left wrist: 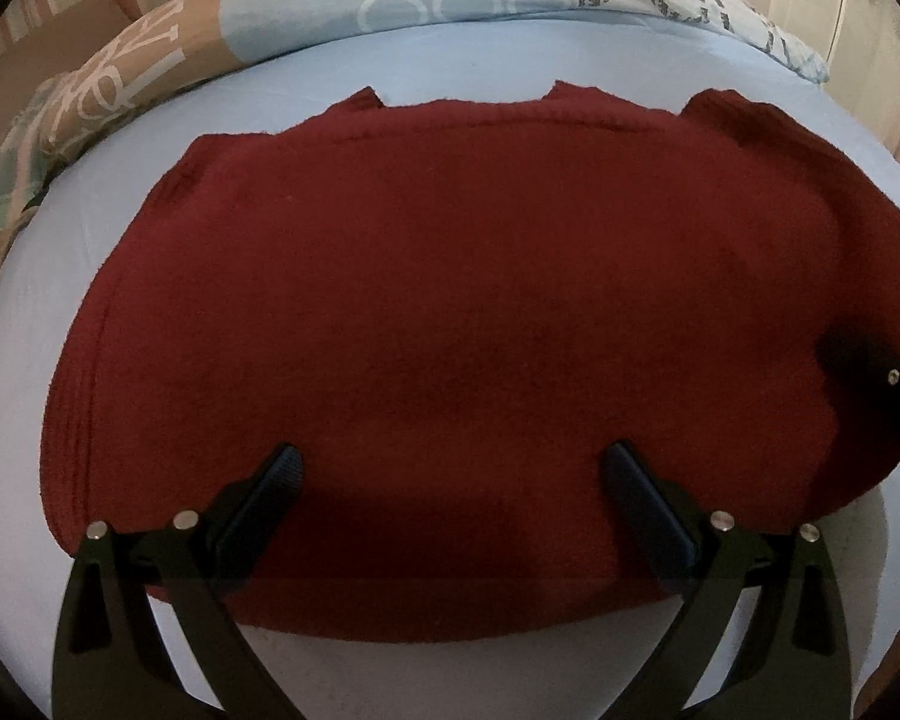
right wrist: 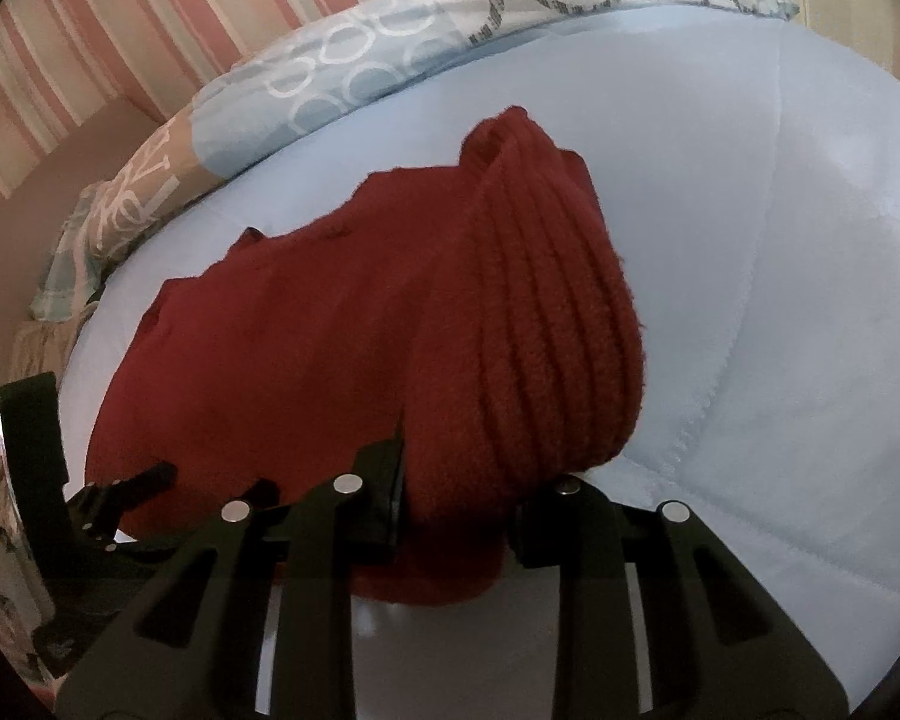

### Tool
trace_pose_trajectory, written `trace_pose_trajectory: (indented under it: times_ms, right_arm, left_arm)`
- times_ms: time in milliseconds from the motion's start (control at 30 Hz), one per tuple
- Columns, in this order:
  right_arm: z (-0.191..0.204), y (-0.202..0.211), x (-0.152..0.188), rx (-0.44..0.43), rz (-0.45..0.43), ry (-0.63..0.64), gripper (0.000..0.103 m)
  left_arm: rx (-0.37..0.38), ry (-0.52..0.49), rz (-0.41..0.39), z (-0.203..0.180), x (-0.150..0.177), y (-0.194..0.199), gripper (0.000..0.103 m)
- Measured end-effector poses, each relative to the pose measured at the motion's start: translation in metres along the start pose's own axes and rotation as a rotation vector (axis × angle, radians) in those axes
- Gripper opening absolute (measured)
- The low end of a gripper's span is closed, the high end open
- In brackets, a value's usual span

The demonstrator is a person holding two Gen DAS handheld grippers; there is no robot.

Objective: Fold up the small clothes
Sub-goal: 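Lift the held side with the right gripper and fold it across the sweater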

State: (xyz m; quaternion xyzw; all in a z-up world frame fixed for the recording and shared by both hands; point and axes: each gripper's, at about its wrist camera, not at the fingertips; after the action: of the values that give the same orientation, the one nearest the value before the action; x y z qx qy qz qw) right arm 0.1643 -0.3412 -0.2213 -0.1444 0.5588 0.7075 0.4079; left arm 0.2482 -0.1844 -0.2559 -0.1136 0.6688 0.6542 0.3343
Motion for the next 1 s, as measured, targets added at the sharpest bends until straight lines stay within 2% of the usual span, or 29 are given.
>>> trace_pose_trajectory:
  times_ms: [233, 367, 533, 667, 767, 900, 1000]
  right_arm:
    - [0.017, 0.006, -0.008, 0.016, -0.035, 0.033, 0.024]
    - [0.037, 0.015, -0.013, 0.027, -0.081, 0.095, 0.024]
    - [0.091, 0.022, -0.013, 0.039, -0.138, 0.280, 0.024]
    - [0.133, 0.019, -0.011, 0.014, -0.159, 0.381, 0.024]
    - [0.169, 0.014, -0.003, -0.023, -0.154, 0.452, 0.023]
    - [0.224, 0.004, 0.015, -0.085, -0.138, 0.564, 0.023]
    - [0.257, -0.013, 0.043, -0.119, -0.075, 0.669, 0.023]
  left_arm:
    - [0.045, -0.004, 0.002, 0.007, -0.001, 0.008, 0.101]
    - [0.075, -0.019, -0.012, 0.027, 0.001, 0.031, 0.101]
    - [0.058, 0.010, -0.038, 0.090, 0.005, 0.063, 0.101]
    - [-0.002, 0.039, -0.048, 0.142, 0.011, 0.073, 0.101]
    - [-0.048, 0.068, -0.069, 0.182, 0.021, 0.081, 0.101]
    - [-0.094, 0.154, -0.070, 0.232, 0.036, 0.086, 0.101]
    - [-0.103, 0.213, -0.071, 0.259, 0.047, 0.091, 0.101]
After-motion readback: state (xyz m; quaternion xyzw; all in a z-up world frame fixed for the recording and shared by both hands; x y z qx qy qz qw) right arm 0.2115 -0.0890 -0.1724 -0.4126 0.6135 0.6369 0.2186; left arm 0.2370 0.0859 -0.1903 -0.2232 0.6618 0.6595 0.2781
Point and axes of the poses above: each gripper's, at about its wrist camera, not at the fingertips, and y roughly against the way its jaws point, z to its left, x to its underside, and after that the axes turned 8 degrees about -z, right-handed
